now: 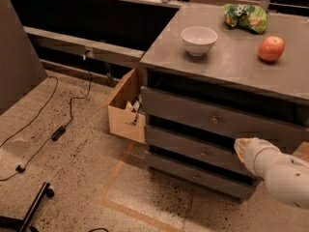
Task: Close top drawer
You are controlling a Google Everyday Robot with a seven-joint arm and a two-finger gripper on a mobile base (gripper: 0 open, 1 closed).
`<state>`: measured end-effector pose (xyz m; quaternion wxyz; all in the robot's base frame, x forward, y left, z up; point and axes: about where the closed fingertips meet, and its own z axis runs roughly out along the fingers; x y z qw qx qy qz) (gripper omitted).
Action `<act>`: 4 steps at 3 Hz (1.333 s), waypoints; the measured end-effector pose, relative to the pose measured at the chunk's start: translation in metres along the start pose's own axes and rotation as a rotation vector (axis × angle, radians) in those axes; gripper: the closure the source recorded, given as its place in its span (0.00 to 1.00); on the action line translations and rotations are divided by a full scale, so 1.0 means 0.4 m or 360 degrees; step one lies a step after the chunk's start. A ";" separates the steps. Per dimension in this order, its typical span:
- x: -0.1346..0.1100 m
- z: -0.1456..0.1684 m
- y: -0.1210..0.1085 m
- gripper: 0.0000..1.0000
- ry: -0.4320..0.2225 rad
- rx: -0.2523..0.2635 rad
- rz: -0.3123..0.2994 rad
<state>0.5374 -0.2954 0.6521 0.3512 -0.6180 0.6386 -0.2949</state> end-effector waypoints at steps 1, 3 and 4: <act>-0.029 -0.108 -0.001 1.00 -0.0011 -0.0033 0.0138; -0.101 -0.195 -0.056 1.00 -0.0075 0.0008 0.0290; -0.103 -0.197 -0.059 0.74 -0.0077 0.0011 0.0291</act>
Offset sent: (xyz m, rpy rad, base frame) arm -0.0814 0.0404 0.1123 0.2999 -0.0048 -0.0811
